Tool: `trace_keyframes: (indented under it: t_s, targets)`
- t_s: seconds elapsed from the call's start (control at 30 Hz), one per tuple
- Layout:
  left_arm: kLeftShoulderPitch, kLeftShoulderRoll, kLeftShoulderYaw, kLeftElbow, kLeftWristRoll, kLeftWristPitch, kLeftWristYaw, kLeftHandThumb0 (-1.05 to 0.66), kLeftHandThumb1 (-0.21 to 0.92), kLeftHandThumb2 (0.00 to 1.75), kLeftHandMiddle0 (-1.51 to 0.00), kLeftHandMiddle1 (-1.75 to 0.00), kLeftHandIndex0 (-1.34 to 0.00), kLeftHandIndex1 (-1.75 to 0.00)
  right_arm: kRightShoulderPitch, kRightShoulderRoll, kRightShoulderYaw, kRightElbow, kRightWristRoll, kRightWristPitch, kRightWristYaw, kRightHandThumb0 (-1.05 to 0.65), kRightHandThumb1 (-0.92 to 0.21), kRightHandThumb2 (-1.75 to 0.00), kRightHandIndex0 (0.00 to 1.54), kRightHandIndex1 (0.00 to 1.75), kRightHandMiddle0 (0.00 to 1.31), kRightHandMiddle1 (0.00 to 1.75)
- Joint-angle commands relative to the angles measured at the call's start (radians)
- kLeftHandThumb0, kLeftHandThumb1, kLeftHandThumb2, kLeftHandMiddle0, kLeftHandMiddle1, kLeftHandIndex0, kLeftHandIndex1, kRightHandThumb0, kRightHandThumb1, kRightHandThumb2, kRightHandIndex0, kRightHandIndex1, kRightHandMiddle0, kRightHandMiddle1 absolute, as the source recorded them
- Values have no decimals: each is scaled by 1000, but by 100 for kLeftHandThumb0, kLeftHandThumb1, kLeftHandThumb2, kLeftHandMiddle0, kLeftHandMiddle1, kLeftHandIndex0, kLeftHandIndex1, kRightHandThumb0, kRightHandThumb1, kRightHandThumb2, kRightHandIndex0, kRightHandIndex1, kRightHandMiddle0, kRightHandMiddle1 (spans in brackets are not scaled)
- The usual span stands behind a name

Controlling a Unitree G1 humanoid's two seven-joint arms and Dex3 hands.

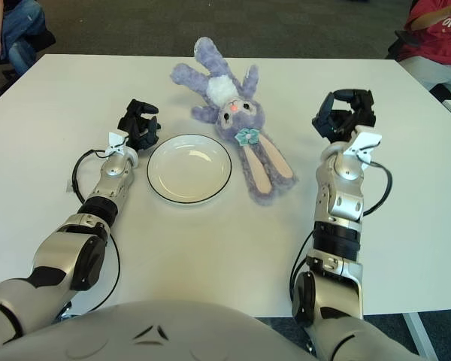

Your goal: Put the doll into the plate.

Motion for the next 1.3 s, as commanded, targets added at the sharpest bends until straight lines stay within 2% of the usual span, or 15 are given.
trace_keyframes:
  t_s: [0.0, 0.33, 0.53, 0.63, 0.67, 0.7, 0.73, 0.77, 0.8, 0.87, 0.97, 1.07, 1.1, 1.23, 1.27]
  targets:
    - [37, -6, -6, 14, 12, 12, 11, -1, 68, 85, -29, -170, -27, -170, -18, -36, 32, -52, -24, 63, 35, -1, -67, -87, 28, 171, 26, 171]
    - [39, -9, -5, 10, 9, 15, 9, -1, 68, 85, -29, -170, -27, -170, -51, -91, 100, -45, -84, 132, 100, -1, -74, -81, 22, 174, 20, 174]
    - [39, -14, -1, 7, 0, 18, 0, -1, 68, 86, -29, -170, -27, -170, -65, -156, 184, -46, -191, 171, 146, -1, -77, -77, 20, 175, 18, 174]
    - [39, -14, -2, 4, 0, 21, -2, -1, 68, 86, -29, -170, -27, -170, -83, -206, 246, -11, -285, 138, 160, -1, -82, -70, 17, 175, 15, 174]
    - [39, -14, -2, 4, 0, 22, -2, -1, 68, 86, -29, -170, -27, -170, -87, -217, 259, -3, -305, 132, 165, -13, -86, -64, 49, 175, 16, 174]
    - [40, -14, -2, 3, 0, 23, -3, -1, 68, 86, -29, -170, -27, -170, -96, -234, 278, 15, -334, 119, 168, -17, -87, -61, 60, 175, 17, 174]
    - [41, -14, -3, 1, 0, 23, -3, -1, 68, 86, -29, -170, -27, -170, -103, -245, 291, 28, -355, 108, 170, -30, -88, -57, 76, 175, 14, 166]
    - [41, -14, -3, 0, 1, 23, -3, -1, 68, 86, -29, -170, -27, -170, -111, -261, 309, 44, -384, 92, 170, -44, -89, -54, 85, 175, 9, 154]
    - [42, -15, -4, -2, 1, 23, -2, -1, 68, 86, -29, -170, -27, -170, -116, -271, 321, 55, -405, 81, 170, -56, -90, -51, 91, 175, 6, 143]
    - [43, -15, -4, -4, 2, 23, -2, -1, 68, 86, -29, -170, -27, -170, -124, -285, 338, 70, -438, 62, 169, -67, -91, -48, 95, 175, 3, 134]
    - [45, -16, -4, -5, 2, 19, -2, -1, 68, 86, -29, -170, -27, -170, -137, -302, 362, 85, -479, 48, 179, -77, -92, -48, 97, 175, 1, 122]
    - [46, -16, -5, -3, 4, 15, -1, -1, 68, 86, -29, -170, -27, -170, -151, -316, 389, 88, -513, 46, 205, -83, -92, -49, 94, 175, 0, 112]
    - [46, -15, -6, -3, 6, 13, 0, -1, 68, 86, -29, -170, -27, -170, -155, -324, 399, 91, -525, 44, 217, -84, -92, -51, 78, 173, 0, 107]
    - [47, -13, -10, 0, 12, 10, 2, -1, 67, 86, -29, -170, -27, -170, -162, -348, 428, 103, -564, 29, 253, -89, -92, -55, 50, 159, 0, 100]
    - [47, -12, -12, 1, 15, 9, 3, -1, 67, 86, -29, -170, -27, -170, -166, -359, 443, 112, -583, 19, 261, -91, -92, -56, 38, 151, 0, 98]
